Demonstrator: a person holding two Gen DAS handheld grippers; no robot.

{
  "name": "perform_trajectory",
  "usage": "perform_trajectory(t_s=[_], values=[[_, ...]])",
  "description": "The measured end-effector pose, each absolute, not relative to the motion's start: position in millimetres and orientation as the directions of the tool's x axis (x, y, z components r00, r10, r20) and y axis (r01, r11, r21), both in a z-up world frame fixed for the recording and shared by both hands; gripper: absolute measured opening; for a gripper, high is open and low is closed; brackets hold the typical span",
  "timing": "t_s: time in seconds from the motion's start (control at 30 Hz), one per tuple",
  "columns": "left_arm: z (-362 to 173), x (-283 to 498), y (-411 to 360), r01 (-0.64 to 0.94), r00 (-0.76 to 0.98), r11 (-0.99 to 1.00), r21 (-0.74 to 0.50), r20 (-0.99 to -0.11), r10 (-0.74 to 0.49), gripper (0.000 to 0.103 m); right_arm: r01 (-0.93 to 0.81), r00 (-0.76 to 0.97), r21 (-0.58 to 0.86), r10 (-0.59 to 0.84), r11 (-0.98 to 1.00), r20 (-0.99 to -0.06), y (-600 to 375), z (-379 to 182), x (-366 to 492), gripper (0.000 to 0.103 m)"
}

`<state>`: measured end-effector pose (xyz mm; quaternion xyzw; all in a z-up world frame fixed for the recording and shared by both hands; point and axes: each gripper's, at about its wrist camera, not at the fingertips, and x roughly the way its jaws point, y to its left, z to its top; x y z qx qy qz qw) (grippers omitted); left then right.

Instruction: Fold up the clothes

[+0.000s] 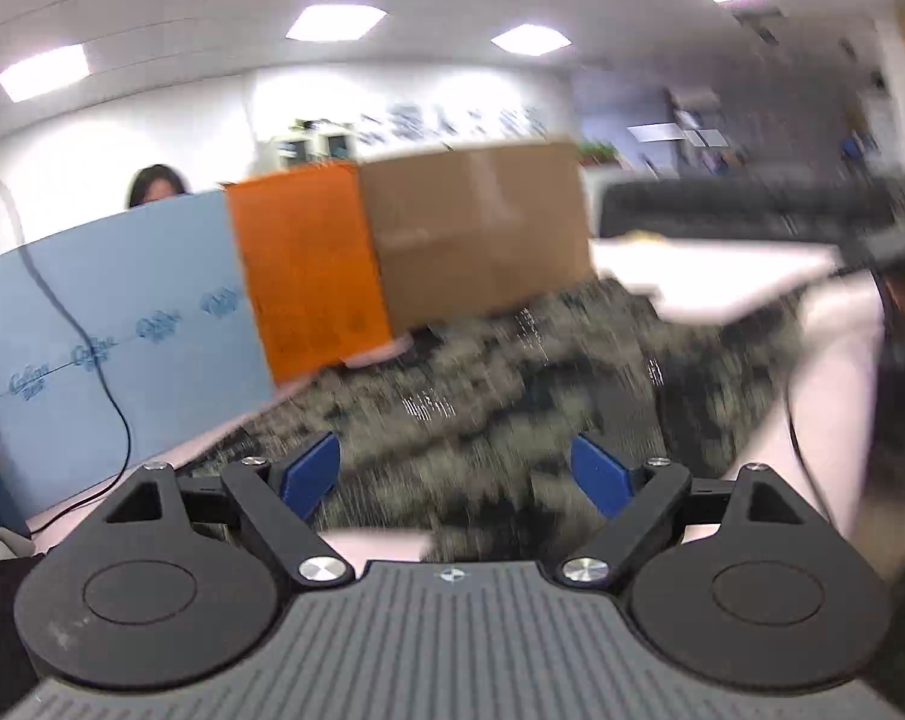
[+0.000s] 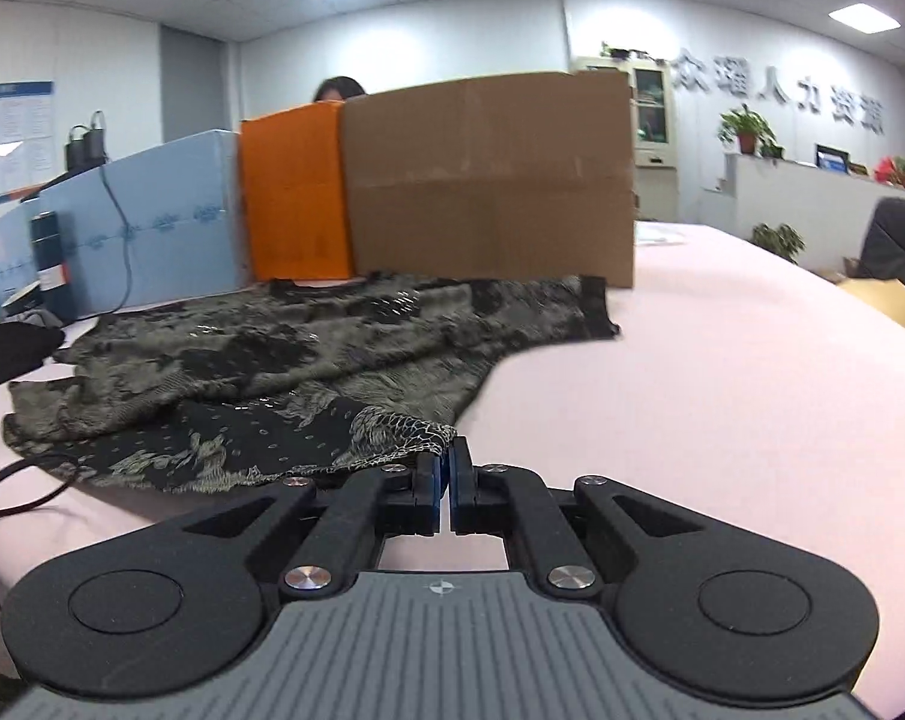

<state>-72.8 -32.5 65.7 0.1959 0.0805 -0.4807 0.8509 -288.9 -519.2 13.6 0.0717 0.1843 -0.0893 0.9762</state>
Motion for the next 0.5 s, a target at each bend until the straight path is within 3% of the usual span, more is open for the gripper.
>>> perform_trajectory(t_s=[0.17, 0.27, 0.37, 0.4, 0.43, 0.5], values=[[35, -84, -48, 0.856, 0.487, 0.308, 0.415, -0.446, -0.751, 0.083, 0.241, 0.917, 0.17, -0.167, 0.955, -0.363, -530, 6, -286, 0.003], [23, -73, -65, 0.879, 0.45, 0.273, 0.392, -0.489, -0.747, 0.084, 0.277, 0.915, 0.203, -0.193, 0.939, -0.354, -536, 3, -285, 0.003], [17, -50, -80, 0.909, 0.412, 0.296, 0.294, -0.519, -0.749, 0.082, 0.287, 0.909, 0.222, -0.192, 0.932, -0.37, -541, -3, -282, 0.004], [17, -43, -84, 0.917, 0.397, 0.303, 0.26, -0.526, -0.752, 0.056, 0.284, 0.907, 0.224, -0.186, 0.932, -0.377, -541, -6, -280, 0.004], [19, -38, -86, 0.923, 0.384, 0.305, 0.234, -0.525, -0.759, 0.007, 0.278, 0.907, 0.222, -0.179, 0.935, -0.382, -540, -8, -278, 0.004], [31, -29, -82, 0.929, 0.368, 0.339, 0.149, -0.476, -0.799, 0.003, 0.255, 0.913, 0.227, -0.157, 0.94, -0.378, -540, -8, -276, 0.004]])
